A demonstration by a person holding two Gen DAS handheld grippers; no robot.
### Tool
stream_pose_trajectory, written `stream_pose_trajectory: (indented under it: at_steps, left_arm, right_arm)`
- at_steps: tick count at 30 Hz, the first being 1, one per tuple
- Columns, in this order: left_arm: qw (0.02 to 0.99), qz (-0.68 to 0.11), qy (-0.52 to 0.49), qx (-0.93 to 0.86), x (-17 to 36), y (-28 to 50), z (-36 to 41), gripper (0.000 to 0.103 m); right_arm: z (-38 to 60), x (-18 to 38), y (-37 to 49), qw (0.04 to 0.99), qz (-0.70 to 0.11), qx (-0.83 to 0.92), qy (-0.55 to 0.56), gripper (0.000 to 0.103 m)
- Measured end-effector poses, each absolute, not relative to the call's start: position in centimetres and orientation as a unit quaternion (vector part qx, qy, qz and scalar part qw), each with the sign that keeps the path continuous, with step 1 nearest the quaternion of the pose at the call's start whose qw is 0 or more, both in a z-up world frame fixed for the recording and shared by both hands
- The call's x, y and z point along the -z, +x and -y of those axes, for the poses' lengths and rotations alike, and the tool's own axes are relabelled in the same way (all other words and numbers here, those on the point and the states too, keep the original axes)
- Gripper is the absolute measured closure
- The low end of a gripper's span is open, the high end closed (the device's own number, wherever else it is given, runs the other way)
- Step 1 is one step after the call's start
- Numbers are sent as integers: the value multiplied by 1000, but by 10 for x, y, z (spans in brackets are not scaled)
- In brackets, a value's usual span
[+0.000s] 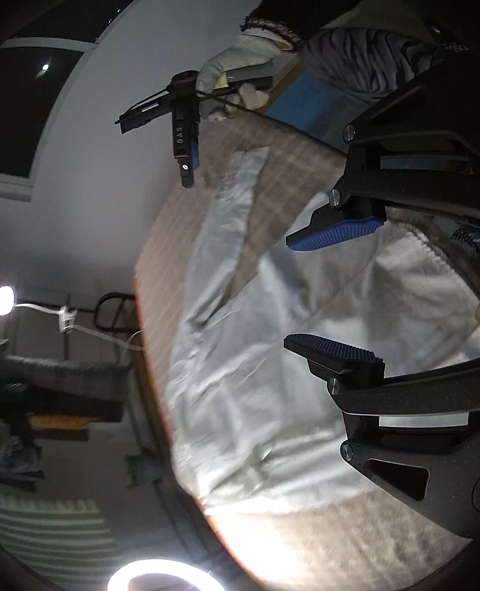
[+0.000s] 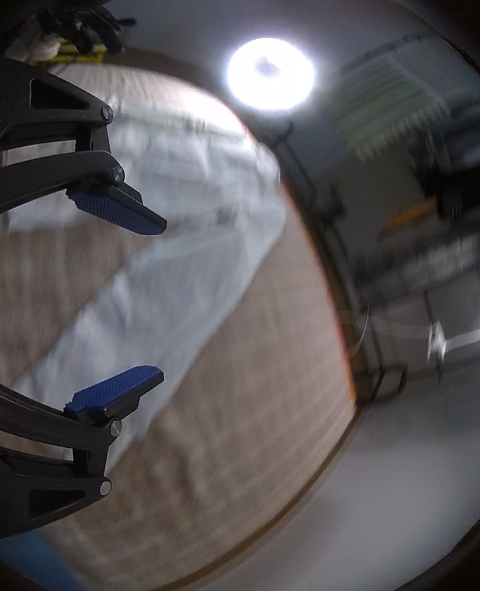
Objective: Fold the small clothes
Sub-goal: 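Move the right tool to the sleeve cuff and close on it, then carry the sleeve across the shirt back with the right tool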
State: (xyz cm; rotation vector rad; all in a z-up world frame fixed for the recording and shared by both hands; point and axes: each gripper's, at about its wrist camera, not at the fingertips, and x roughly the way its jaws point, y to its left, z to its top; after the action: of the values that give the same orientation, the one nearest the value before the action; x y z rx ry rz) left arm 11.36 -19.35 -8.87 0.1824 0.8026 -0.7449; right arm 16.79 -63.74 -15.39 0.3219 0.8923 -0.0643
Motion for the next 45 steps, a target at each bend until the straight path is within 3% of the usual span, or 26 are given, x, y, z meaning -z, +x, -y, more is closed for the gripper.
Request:
stream_pose_trajectory:
  at_steps: [7,15,16,18,20,22,35,44,45]
  left_arm:
    - [821,-433,92,360,132,120,205,54]
    - [817,-452,85,347,148,127,204,54]
    - [818,-452,83,346,148,128,203,54]
    - [819,-450,78,348,147,128,202,54]
    - [822,-446,78,346,144,128,200,54]
    - [824,-443,76,345,142,128,198,54]
    - [842,-442,-11,310,133,141,158,54]
    - [839,-460,-88,279,141,150,127,54]
    - [835,-464,-89,281,143,149,128,54]
  right_arm:
    - [730,210,141,846,-464,119,235,26]
    - [744,234,125,834,-466,116,272,31]
    - [741,234,126,834,-467,109,271,35]
    - [736,235,130,833,-472,97,272,68]
    - [730,235,135,831,-477,88,274,87]
    - [722,229,135,839,-465,84,268,100]
    - [570,148,149,898,-387,-88,191,101]
    - [428,184,129,842,-464,-268,61,101]
    - [420,190,125,835,-475,-275,41,95]
